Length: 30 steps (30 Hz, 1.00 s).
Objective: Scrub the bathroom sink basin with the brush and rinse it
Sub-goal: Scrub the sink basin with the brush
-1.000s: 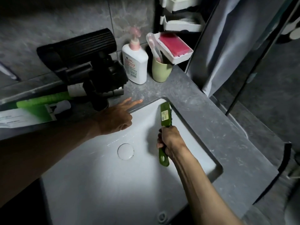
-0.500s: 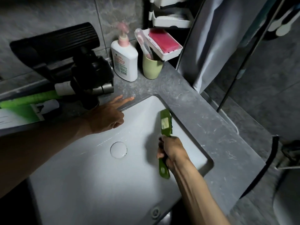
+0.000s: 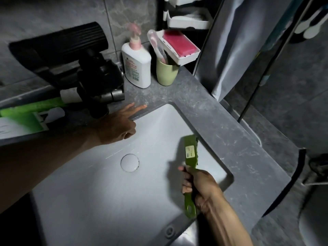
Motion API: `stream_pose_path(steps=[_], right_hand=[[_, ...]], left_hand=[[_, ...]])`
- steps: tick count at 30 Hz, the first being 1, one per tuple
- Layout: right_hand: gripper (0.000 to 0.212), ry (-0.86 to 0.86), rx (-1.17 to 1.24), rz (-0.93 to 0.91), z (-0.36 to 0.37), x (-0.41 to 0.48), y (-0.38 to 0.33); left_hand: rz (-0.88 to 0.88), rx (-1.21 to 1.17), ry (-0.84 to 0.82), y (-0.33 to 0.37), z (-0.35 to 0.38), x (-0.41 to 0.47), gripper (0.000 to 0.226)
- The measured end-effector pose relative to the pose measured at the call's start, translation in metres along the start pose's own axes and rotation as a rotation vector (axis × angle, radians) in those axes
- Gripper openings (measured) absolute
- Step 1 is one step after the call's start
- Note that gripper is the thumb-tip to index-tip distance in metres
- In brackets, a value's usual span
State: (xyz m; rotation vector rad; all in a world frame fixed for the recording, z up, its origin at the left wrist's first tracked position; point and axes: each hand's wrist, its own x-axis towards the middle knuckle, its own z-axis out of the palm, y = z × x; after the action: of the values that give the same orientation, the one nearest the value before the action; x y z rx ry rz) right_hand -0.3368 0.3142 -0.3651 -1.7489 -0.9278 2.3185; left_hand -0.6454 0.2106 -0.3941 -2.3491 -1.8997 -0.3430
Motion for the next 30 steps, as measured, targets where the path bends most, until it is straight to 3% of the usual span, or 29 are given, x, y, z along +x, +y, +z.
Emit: stream_pose_path(steps=[7, 13, 19, 25, 30], right_hand=[[0.026, 0.033, -0.063, -0.059, 0.068, 0.043, -0.023], [0.023, 0.103, 0.069, -0.017, 0.023, -0.007, 0.018], [0.023, 0.127, -0.075, -0.161, 0.069, 0.037, -0.018], [0.026, 0.164, 0.032, 0.005, 0.034, 0.011, 0.037], [0.025, 0.149, -0.015, -0.142, 0.064, 0.027, 0.007]], left_hand=[[0.005, -0.05, 0.032, -0.004, 0.005, -0.003, 0.041], [-0.061, -0.032, -0.048, -0.005, 0.008, -0.005, 0.038], [-0.054, -0.023, -0.053, -0.001, 0.003, -0.001, 0.035], [-0.047, -0.014, -0.055, -0.003, 0.004, -0.003, 0.036], [-0.013, -0.042, -0.008, 0.003, -0.001, 0.002, 0.035]])
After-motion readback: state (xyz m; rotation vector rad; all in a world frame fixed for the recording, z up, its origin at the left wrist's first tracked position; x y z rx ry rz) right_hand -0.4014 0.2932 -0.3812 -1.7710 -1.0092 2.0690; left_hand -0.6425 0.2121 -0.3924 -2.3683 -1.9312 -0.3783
